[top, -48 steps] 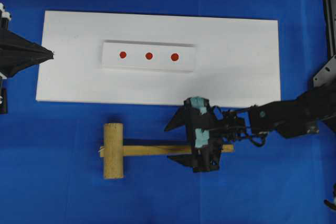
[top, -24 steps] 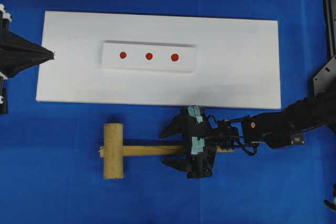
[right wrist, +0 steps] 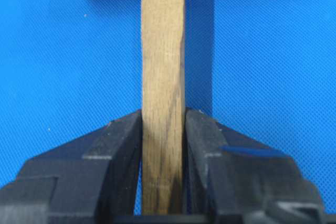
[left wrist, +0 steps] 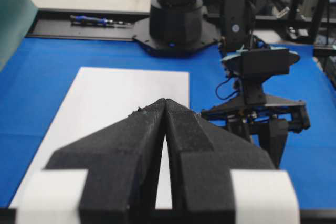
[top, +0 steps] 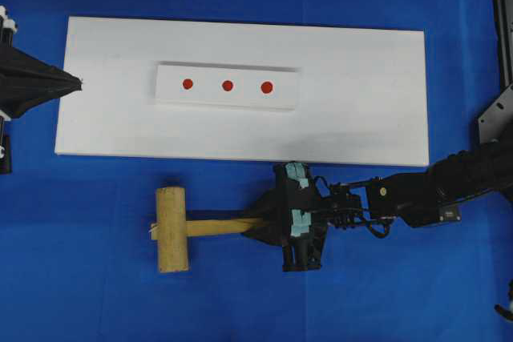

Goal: Hit the mark with a hammer.
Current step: 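Lift the mallet with the right gripper over the red-dot strip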

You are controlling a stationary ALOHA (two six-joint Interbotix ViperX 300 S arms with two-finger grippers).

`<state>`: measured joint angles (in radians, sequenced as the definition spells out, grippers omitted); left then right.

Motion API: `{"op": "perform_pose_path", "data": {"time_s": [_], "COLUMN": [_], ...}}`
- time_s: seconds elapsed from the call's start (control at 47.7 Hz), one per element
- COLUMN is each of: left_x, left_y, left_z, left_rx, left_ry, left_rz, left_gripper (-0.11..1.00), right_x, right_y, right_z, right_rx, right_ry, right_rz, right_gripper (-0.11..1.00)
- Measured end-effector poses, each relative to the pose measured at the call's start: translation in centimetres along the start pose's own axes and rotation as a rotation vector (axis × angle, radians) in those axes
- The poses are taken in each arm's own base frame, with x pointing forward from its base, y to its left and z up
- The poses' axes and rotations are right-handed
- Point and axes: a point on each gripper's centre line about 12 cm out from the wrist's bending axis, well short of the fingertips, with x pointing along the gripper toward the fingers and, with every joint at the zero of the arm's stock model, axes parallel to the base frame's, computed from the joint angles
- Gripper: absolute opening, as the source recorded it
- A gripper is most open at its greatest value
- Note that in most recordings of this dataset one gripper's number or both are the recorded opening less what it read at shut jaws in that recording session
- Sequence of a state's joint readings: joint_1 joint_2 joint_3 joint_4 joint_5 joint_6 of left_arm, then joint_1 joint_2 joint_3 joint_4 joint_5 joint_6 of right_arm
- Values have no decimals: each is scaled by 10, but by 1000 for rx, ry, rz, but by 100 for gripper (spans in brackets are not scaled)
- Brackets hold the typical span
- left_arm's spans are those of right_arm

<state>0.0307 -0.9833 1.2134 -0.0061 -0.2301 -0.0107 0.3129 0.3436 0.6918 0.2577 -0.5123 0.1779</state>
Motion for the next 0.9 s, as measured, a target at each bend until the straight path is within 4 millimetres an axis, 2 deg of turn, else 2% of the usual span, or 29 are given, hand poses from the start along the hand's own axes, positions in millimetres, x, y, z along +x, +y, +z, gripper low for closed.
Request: {"op": "perform_pose_path", "data": {"time_s": [0.105, 0.21, 0.692, 0.775, 0.901], "left_x": [-1, -2, -3, -3, -3], "left_y": [0, 0, 0, 0, 0], "left_z": [1, 1, 1, 0, -1], "left_rx": [-2, -2, -3, -2, -2], "left_ry": [0, 5, 9, 14, 20], "left_rz": [0, 0, 0, 0, 0], "left_gripper": [0, 0, 0, 0, 0], "right_x": [-3, -13, -88, -95, -95], "right_y": [2, 6, 16, 18, 13], "right_z": [5, 22, 97, 104, 106], "right_rx": [6, 14, -23, -32, -28], "right_ry": [-11, -48, -192, -214, -213], "right_rz": [4, 20, 68, 76, 63], "right_gripper": [9, 9, 9, 9, 9]}}
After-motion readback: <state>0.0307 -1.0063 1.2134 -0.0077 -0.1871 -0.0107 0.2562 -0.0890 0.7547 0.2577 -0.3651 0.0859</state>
